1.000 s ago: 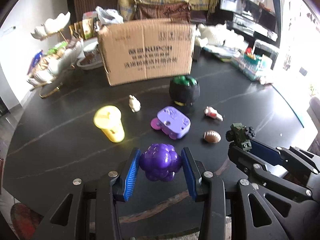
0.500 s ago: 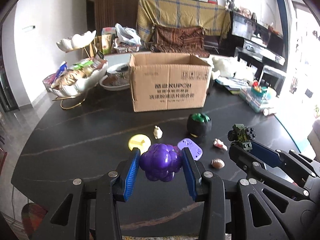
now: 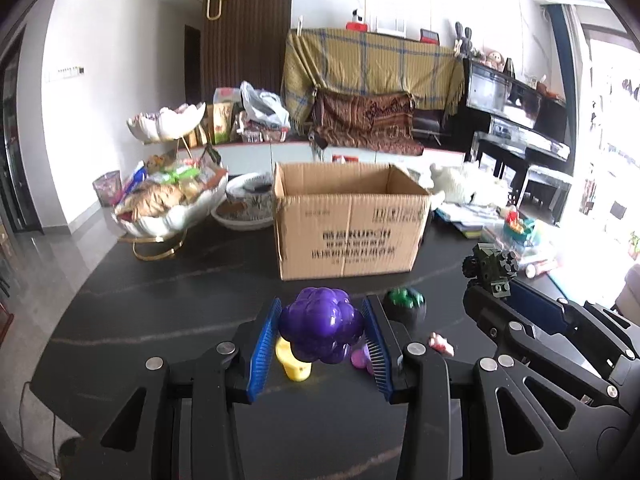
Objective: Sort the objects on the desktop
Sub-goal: 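Lift the grape ball and tank with both grippers toward the cardboard box, then lower both held toys into the box and open both grippers, then withdraw both open grippers from the box back over the table, then move the right gripper toward the brown football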
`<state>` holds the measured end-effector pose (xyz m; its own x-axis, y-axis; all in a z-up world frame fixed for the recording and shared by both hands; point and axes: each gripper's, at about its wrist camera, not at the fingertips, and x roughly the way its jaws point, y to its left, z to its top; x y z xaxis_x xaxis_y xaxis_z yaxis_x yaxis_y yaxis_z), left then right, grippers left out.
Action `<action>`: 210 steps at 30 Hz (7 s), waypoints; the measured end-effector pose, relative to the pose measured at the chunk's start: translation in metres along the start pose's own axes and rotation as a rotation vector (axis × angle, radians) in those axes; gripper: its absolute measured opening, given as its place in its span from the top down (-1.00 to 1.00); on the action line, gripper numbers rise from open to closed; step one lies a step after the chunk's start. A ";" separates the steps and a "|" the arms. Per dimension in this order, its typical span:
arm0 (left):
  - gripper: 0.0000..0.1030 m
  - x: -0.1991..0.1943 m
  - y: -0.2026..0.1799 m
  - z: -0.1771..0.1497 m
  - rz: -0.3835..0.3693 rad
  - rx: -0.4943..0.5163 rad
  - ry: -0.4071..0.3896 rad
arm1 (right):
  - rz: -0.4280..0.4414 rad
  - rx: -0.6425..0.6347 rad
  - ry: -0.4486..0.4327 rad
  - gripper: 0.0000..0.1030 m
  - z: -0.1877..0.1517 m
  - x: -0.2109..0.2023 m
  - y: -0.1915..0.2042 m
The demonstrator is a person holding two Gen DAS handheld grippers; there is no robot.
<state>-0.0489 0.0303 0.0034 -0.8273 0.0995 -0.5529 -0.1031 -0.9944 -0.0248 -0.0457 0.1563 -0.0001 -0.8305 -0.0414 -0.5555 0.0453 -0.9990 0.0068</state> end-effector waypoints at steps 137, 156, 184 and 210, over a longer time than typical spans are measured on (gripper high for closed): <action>-0.37 -0.010 0.018 0.079 0.131 -0.039 -0.171 | 0.078 0.059 -0.179 0.32 0.090 0.001 0.000; -0.37 -0.039 0.016 0.021 0.148 -0.066 -0.161 | 0.009 0.024 -0.247 0.26 0.035 -0.042 0.012; -0.40 -0.016 0.013 -0.025 0.113 -0.006 -0.086 | 0.052 0.002 -0.132 0.26 -0.022 -0.021 0.004; -0.41 0.024 0.013 -0.067 0.088 0.007 0.082 | 0.066 -0.025 0.014 0.25 -0.064 0.015 0.001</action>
<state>-0.0330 0.0176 -0.0659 -0.7851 0.0083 -0.6194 -0.0360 -0.9988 0.0322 -0.0221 0.1557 -0.0616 -0.8172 -0.1063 -0.5665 0.1131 -0.9933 0.0232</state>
